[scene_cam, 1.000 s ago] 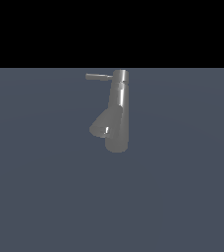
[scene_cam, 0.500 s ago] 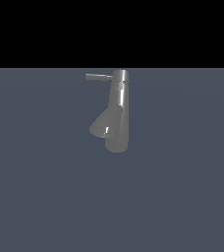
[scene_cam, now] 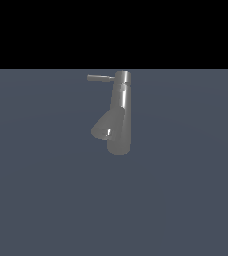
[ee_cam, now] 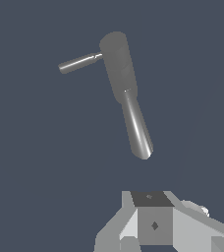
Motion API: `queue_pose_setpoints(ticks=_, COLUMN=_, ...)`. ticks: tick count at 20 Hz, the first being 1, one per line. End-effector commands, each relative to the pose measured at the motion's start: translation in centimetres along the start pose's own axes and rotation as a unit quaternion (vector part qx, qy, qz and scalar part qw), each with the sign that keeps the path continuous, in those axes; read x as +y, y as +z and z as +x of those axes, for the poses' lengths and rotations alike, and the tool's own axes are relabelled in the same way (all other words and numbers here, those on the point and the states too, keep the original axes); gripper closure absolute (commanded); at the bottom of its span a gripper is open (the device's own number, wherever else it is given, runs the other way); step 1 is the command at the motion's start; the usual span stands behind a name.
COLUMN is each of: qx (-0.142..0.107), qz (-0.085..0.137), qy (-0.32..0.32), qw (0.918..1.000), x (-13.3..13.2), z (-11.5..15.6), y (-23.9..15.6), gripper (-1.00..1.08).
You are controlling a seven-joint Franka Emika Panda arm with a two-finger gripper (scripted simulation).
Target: Turn on the faucet by rotating a designated handle.
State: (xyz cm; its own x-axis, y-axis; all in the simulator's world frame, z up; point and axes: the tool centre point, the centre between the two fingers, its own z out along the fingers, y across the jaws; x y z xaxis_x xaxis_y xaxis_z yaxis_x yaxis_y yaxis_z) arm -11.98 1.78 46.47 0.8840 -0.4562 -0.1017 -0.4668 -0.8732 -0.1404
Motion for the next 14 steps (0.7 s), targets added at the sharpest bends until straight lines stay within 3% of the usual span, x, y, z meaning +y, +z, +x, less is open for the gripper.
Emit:
queue_pose_setpoints(ticks=1, qx=-0.004, qz=0.004, qy=0.035, qw=0.9994, x=-0.8, z=1.4, y=0.6, gripper=1.08)
queue_pose_setpoints(ticks=7, qx=-0.013, qz=0.008, qy=0.119, qw=0.9928, x=-2.7, z=4.8, y=2.5, gripper=1.08)
queue_pose_setpoints(ticks=14, qx=-0.02, qz=0.006, qy=0.216, qw=0.9762, x=-4.7, z=8.6, y=5.2, gripper=1.08)
